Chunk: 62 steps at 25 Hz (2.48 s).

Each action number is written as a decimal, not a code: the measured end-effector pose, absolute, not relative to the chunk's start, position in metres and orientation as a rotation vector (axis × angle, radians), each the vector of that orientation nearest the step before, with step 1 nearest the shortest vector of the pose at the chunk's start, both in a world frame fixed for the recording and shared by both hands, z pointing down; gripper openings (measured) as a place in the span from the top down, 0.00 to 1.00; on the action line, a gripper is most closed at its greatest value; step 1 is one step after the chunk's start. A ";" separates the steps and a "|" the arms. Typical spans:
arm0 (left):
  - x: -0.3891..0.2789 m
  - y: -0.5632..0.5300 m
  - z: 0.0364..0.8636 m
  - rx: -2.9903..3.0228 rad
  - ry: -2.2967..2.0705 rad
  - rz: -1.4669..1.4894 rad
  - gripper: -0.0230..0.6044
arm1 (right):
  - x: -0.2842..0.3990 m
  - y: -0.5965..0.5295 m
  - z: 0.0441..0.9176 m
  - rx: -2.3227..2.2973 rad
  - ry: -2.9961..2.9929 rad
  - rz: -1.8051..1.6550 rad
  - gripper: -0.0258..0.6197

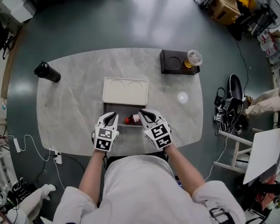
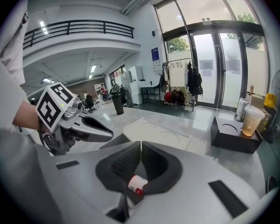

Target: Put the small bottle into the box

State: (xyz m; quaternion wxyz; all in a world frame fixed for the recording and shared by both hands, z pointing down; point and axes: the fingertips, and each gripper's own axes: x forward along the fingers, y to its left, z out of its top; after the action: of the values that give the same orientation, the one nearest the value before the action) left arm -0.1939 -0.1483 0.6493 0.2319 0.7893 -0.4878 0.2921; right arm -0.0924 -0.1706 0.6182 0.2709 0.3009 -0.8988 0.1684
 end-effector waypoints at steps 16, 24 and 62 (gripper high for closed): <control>-0.199 -0.131 0.602 2.155 -1.453 0.464 0.93 | -0.105 -0.154 0.586 0.965 -2.448 0.403 0.92; -0.168 -0.133 0.534 2.199 -1.597 0.362 0.93 | -0.078 -0.157 0.518 1.019 -2.599 0.259 0.92; -0.117 -0.114 0.354 2.259 -2.072 0.070 0.93 | 0.018 -0.145 0.329 1.160 -2.951 -0.122 0.92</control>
State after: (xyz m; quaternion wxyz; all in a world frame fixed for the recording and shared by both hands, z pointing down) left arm -0.1171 -0.1135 0.3541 0.0378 0.7361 -0.6754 0.0229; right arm 0.0182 -0.1450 0.3292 -0.0159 0.3656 -0.9299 -0.0385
